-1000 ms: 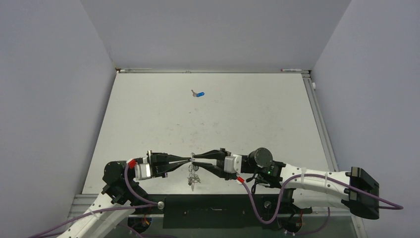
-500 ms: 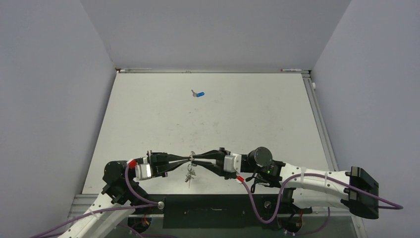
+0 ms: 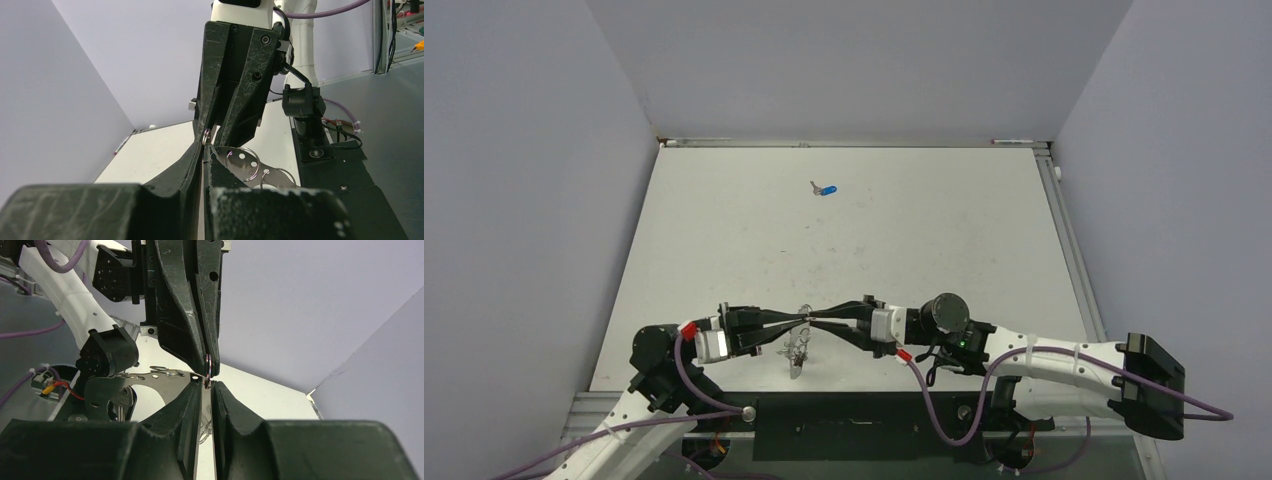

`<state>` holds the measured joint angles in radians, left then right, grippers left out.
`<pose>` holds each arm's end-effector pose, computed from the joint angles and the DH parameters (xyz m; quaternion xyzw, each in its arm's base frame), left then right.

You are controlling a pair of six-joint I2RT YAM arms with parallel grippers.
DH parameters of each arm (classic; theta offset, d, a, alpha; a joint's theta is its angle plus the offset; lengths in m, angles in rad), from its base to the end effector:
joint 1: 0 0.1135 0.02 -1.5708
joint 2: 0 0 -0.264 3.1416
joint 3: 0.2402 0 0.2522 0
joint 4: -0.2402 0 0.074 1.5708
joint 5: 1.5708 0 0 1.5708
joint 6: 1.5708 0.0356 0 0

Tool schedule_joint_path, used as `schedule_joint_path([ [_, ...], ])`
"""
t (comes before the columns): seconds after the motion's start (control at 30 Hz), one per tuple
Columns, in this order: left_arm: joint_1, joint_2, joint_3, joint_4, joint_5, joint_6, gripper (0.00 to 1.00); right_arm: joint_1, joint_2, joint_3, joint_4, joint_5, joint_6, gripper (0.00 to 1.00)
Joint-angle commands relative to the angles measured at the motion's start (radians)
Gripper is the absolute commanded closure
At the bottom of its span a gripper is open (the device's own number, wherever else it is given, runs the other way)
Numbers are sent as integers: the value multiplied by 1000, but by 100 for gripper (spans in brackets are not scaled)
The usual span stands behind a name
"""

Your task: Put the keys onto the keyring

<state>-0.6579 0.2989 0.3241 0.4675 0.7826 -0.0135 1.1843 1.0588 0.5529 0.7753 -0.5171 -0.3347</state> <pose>0.0626 -0.0801 0.3043 0.4607 0.3465 -0.4462 0.6846 0.0723 0.2245 0.3054 -0.5507 0.2846 0.4581 0.6370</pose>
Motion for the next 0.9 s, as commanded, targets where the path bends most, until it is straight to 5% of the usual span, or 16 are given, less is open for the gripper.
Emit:
schedule_joint_path([
  [0.0, 1, -6, 4, 23, 7, 1, 100, 1, 19, 61, 67, -38, 26, 85],
  [0.37, 4, -8, 4, 13, 2, 7, 100, 0, 15, 71, 46, -36, 25, 95],
  [0.53, 5, -7, 4, -7, -13, 9, 98, 0, 26, 203, -200, 54, 63, 95],
  [0.67, 7, -18, 2, -10, -26, 37, 68, -2, 56, 310, -387, 130, 119, 95],
  [0.87, 13, -43, -2, -20, -48, 50, 51, -17, 61, 335, -471, 283, 218, 95],
])
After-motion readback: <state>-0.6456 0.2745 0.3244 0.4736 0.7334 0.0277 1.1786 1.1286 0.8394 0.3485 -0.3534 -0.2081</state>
